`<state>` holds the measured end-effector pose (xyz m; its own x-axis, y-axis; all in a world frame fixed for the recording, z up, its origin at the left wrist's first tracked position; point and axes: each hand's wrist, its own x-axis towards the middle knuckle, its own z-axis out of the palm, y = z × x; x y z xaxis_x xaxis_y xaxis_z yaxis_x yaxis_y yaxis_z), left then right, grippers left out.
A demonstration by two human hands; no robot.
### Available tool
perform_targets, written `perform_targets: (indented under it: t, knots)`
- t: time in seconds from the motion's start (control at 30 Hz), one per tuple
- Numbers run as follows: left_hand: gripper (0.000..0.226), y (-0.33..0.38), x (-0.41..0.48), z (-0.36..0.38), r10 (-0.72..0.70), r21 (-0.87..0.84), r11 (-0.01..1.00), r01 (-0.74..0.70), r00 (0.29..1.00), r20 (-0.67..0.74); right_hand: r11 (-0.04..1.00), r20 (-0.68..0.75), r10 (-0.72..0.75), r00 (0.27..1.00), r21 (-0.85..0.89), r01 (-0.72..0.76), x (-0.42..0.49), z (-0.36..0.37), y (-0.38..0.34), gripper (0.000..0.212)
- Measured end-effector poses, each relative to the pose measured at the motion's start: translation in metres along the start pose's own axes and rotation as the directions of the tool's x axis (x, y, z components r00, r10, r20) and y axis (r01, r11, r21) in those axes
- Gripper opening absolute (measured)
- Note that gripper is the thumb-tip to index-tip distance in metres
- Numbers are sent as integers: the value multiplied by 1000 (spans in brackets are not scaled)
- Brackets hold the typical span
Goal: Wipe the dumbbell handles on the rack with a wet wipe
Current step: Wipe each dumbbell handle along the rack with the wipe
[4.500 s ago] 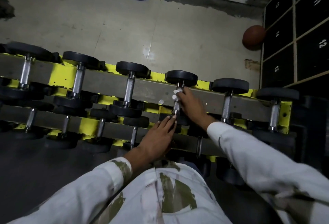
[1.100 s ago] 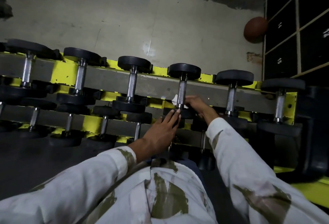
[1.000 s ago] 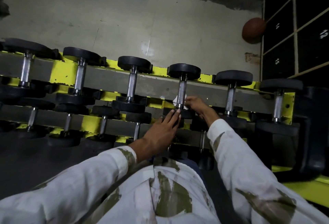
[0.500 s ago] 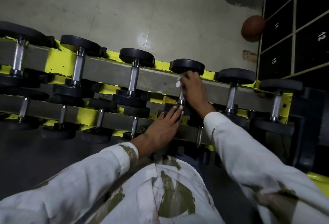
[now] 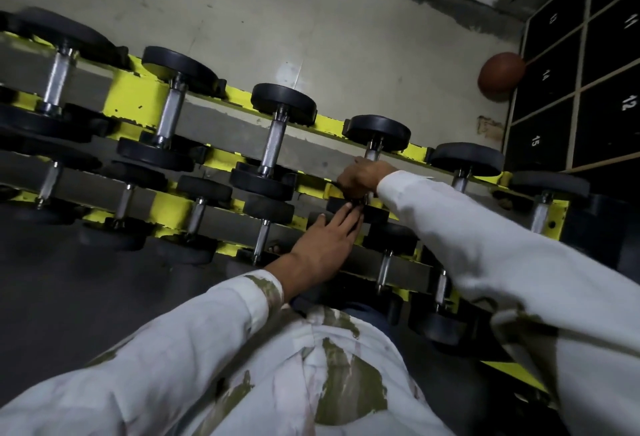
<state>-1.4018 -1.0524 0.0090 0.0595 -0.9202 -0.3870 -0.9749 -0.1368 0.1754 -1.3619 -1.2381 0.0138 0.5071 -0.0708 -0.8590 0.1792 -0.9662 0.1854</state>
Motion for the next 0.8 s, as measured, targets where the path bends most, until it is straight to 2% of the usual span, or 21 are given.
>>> perform_targets:
  t: [0.1, 0.2, 0.33, 0.4, 0.47, 0.53, 0.6, 0.7, 0.73, 0.8]
  knots:
    - [88, 1, 0, 6, -7, -16, 1000, 7, 1000, -2, 998, -155, -42, 987, 47, 50, -10, 12, 4, 23]
    - [96, 4, 1, 9, -25, -85, 996, 22, 999, -32, 983, -410, -68, 910, 129, 131, -19, 34, 7, 18]
    - [94, 9, 1, 6, -63, -197, 980, 40, 992, -107, 910, -547, -1, 837, 347, 227, -39, 62, 12, 11]
    - [87, 18, 3, 2, -78, -202, 979, 39, 979, -188, 860, -590, 64, 805, 442, 255, -45, 85, 18, 13]
    - [84, 33, 10, -3, -80, -198, 980, 29, 964, -252, 752, -616, 180, 767, 588, 296, -57, 110, 29, 12]
    - [83, 52, 21, -7, -73, -203, 979, 15, 956, -284, 643, -644, 313, 698, 685, 343, -73, 136, 45, 10]
    - [81, 78, 36, -9, -73, -205, 979, 9, 949, -307, 599, -667, 419, 616, 713, 364, -92, 162, 64, 10]
    - [82, 127, 62, -8, -56, -249, 968, -19, 956, -288, 690, -714, 470, 519, 664, 288, -109, 209, 90, 10]
    - [85, 143, 71, -7, -36, -249, 968, -34, 962, -271, 728, -726, 445, 525, 635, 261, -109, 228, 98, 13]
    - [91, 171, 88, -2, -8, -221, 974, -42, 975, -222, 837, -730, 284, 621, 505, 211, -103, 260, 105, 17]
